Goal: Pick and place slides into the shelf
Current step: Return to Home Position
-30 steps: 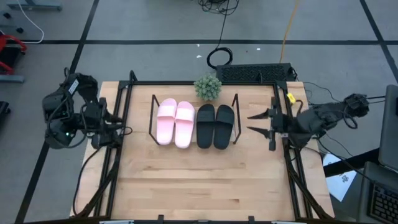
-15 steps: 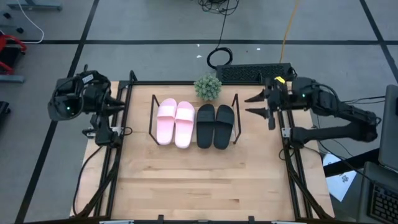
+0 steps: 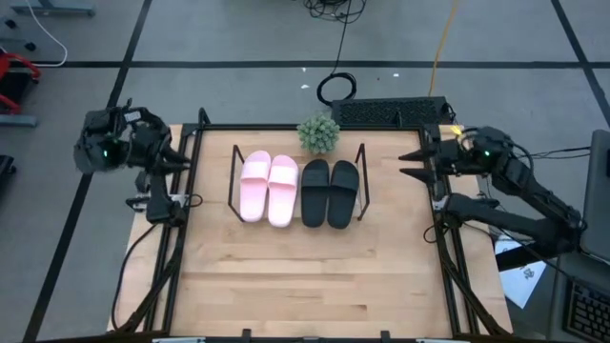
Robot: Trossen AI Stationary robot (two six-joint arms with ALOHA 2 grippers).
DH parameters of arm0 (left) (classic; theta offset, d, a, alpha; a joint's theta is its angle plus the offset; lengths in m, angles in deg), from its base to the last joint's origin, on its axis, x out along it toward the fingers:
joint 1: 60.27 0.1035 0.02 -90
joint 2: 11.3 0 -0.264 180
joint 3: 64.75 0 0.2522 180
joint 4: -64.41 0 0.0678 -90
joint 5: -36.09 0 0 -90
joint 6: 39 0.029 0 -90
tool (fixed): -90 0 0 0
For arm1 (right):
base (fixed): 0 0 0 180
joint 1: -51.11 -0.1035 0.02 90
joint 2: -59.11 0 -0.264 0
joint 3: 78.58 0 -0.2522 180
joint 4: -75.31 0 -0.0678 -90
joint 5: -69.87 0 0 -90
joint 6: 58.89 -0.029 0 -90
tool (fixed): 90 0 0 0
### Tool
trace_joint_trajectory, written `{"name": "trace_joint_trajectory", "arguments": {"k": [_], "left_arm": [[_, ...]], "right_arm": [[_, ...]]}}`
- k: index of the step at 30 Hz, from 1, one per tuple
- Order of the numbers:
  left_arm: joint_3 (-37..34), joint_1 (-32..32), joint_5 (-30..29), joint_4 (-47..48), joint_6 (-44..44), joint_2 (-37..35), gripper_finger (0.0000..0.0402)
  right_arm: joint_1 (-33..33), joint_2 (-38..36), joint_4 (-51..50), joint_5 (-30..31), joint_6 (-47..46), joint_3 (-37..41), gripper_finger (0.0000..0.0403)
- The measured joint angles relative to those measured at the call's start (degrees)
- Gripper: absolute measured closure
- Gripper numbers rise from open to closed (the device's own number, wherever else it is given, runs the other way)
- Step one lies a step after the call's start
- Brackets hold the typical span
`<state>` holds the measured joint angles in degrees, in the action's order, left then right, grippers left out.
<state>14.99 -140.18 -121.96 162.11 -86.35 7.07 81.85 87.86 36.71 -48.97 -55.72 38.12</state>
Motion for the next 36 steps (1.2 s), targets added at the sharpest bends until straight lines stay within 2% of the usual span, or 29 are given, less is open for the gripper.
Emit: {"name": "trace_joint_trajectory", "arguments": {"k": [3,6,9,13,16,19,22,26,29,32,36], "left_arm": [[2.87,4.35,1.31,-0.61,3.26,-2.13,0.0314],[5.23,10.69,5.34,-1.68,8.27,-3.82,0.0314],[5.83,19.09,9.96,-1.47,9.4,-6.23,0.0314],[2.75,32.6,18.6,-4.79,10.65,-9.5,0.0314],[-1.13,43.32,29.74,-12.64,16.68,-11.24,0.0314],[-4.77,53.63,44.59,-21.14,23.39,-12.81,0.0314],[-8.37,63.77,57.5,-24.73,25.43,-14.32,0.0314],[-14.36,76.18,67.76,-28.17,26.87,-17.07,0.0314],[-19.91,83.34,77.53,-35.56,29.99,-18.1,0.0314],[-24.91,88.05,85.15,-40.74,31.01,-17.9,0.0314],[-33.8,90.47,91.63,-51.74,32.52,-17.71,0.0314]], "right_arm": [[0.45,-4.38,0.25,-0.36,-1.78,2.99,0.0259],[0.43,-7.11,-0.68,-1.67,-3.38,4.78,0.0259],[0.43,-9.09,-2.8,-1.64,-4.88,5.53,0.0259],[0.43,-10.77,-3.37,-1.55,-5.52,6.05,0.0259],[0.43,-11.46,-3.35,-1.66,-5.54,6.05,0.0259],[0.43,-11.75,-4.26,-5.44,-5.35,6.13,0.0259],[0.41,-13.09,-3.62,-7.86,-5.54,7.65,0.0259],[0.41,-16.12,-2.35,-7.31,-6.37,10.97,0.0259],[0.41,-19.04,2.42,-7.89,-8.85,14.47,0.0259],[0.39,-21.24,8.75,-10.1,-11.33,18.54,0.0259],[0.39,-21.48,18.03,-12.35,-16.11,24.9,0.0259]]}}
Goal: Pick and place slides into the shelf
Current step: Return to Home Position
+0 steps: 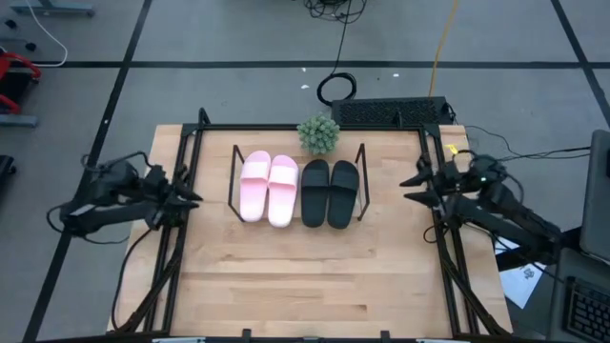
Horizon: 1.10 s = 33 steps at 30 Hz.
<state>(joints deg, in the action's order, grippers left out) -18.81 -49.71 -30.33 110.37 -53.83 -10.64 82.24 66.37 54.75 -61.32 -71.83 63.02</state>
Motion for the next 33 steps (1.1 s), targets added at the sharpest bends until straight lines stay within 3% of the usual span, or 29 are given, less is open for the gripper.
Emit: {"name": "trace_joint_trajectory", "arguments": {"k": [4,11,16,23,30,33], "left_arm": [[-5.6,-0.45,4.65,-8.32,0.46,-0.14,0.0314],[-11.43,-3.42,3.8,-14.34,0.86,-0.45,0.0314],[-15.35,-6.98,0.34,-17.53,-0.11,-0.46,0.0314],[-20.45,-13.13,-8.29,-22.71,0.14,-0.49,0.0314],[-22.74,-20.05,-18.85,-23.61,0.45,-0.52,0.0314],[-22.7,-23.1,-21.44,-23.6,1.25,-0.52,0.0314]], "right_arm": [[0.02,1.67,12.05,-2.19,-4.11,7.43,0.0259],[0.02,2.2,28.19,-7.08,-8.88,15.71,0.0259],[0.23,2.1,27.65,-6.32,-6.77,17.37,0.0259],[1.28,2.17,18.32,3.82,-2.04,17.48,0.0259],[-2.82,1.48,21.62,3.82,-2.66,17.43,0.0259],[-5.78,1.41,19.75,6.94,-1.99,17.43,0.0259]]}}
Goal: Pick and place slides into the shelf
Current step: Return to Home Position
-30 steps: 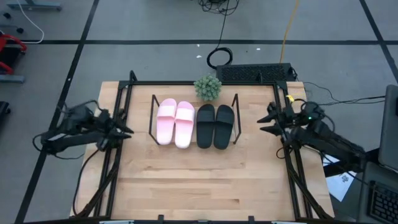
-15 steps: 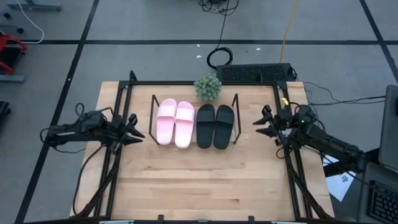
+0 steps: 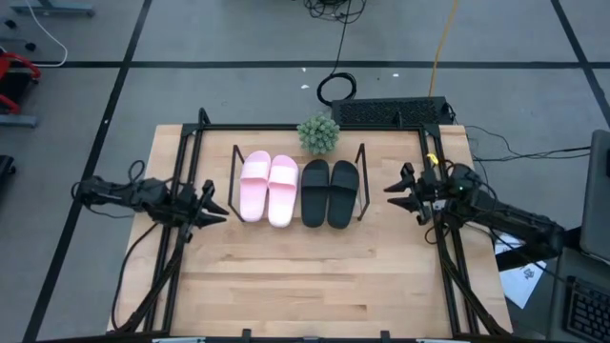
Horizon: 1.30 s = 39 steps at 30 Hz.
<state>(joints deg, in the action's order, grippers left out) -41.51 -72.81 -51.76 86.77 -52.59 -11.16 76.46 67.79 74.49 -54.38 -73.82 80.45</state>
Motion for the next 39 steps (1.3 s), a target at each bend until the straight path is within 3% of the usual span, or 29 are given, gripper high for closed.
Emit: {"name": "trace_joint_trajectory", "arguments": {"k": [6,11,22,30,39], "left_arm": [[0.0,-6.29,-8.17,1.6,2.41,0.0,0.0314],[-0.2,-10.26,-11.94,1.4,5.79,0.0,0.0314],[-7.33,-14.16,-12.9,-6.91,10.28,0.0,0.0314],[-7.45,-15.46,-12.75,-7.28,13.42,0.66,0.0314],[-7.45,-15.46,-12.71,-7.46,10.32,0.74,0.0314]], "right_arm": [[-6.91,-0.03,0.74,9.57,4.05,2.12,0.0259],[-8.22,-0.1,1.35,14.87,5.18,3.85,0.0259],[-8.21,-0.01,-3.3,14.76,5.47,4.0,0.0259],[-8.21,0.02,-4.68,14.7,6.24,4.09,0.0259],[-8.21,0.01,-4.63,14.68,5.16,4.15,0.0259]]}}
